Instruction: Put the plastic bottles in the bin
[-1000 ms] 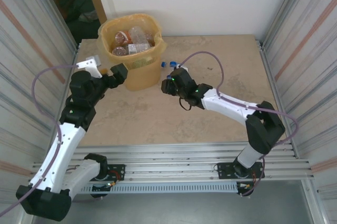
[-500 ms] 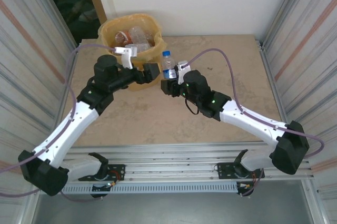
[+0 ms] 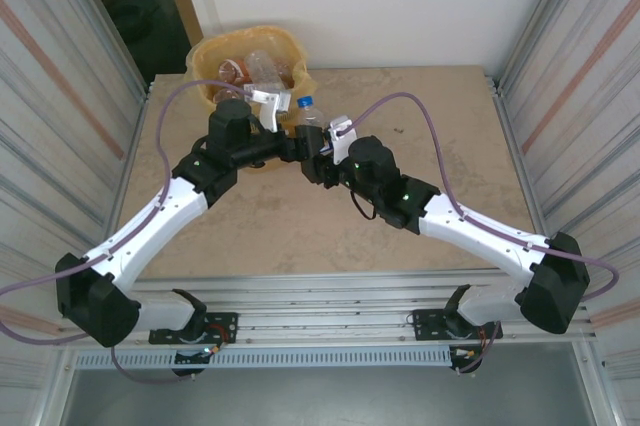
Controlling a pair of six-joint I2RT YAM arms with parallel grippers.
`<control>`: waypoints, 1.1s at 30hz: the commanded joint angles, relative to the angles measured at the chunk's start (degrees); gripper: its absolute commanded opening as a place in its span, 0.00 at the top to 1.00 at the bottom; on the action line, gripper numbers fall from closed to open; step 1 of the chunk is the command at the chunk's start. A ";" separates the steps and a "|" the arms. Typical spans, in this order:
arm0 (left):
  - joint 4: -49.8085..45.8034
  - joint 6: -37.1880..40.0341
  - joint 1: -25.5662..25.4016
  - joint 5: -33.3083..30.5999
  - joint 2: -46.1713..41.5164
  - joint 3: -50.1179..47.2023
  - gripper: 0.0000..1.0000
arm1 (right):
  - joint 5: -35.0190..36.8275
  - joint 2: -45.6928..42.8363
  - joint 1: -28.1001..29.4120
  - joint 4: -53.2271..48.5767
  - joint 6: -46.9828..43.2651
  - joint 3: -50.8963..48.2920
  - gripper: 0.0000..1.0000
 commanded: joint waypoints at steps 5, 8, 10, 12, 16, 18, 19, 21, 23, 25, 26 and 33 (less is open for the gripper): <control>4.82 -2.11 -0.23 0.37 -0.01 0.04 0.33 | -0.53 -1.09 0.85 2.28 -2.39 1.97 0.51; 5.35 -2.48 -0.23 0.27 0.02 -0.11 0.50 | -0.32 -0.83 0.89 1.92 -2.58 2.58 0.49; 5.70 -2.56 -0.18 -0.19 -0.09 -0.09 0.60 | -0.22 -0.83 0.94 1.66 -2.67 2.81 0.47; 5.77 -2.52 -0.23 -0.98 -0.31 0.07 0.66 | 0.06 -1.05 0.94 1.44 -2.67 2.99 0.42; 4.74 -1.18 0.21 -3.04 -0.61 1.89 0.71 | 1.36 -1.91 0.96 0.54 -2.75 2.77 0.18; 4.35 -0.68 0.97 -4.12 -0.72 3.31 0.73 | 2.39 -2.69 0.94 0.00 -2.65 2.55 0.10; 4.24 -0.56 1.63 -4.60 -0.65 4.14 0.74 | 3.13 -3.34 0.94 -0.18 -2.52 2.21 0.07; 3.81 -0.31 3.10 -5.48 -0.32 5.85 0.75 | 4.57 -4.57 0.92 -0.36 -2.10 1.40 0.04; 3.18 -0.20 4.87 -6.07 0.11 7.98 0.75 | 5.88 -6.29 0.88 -0.28 -1.45 0.24 0.02; 2.48 0.07 6.81 -6.64 0.85 10.14 0.75 | 7.19 -8.10 0.87 -0.28 -0.71 -0.93 0.00; 2.08 0.12 8.11 -6.86 1.23 11.22 0.75 | 8.17 -9.03 0.88 -0.42 -0.29 -1.58 0.01; 1.50 -1.50 16.21 -11.37 4.21 14.93 0.75 | 13.10 -13.45 0.52 -3.04 1.68 -3.67 0.02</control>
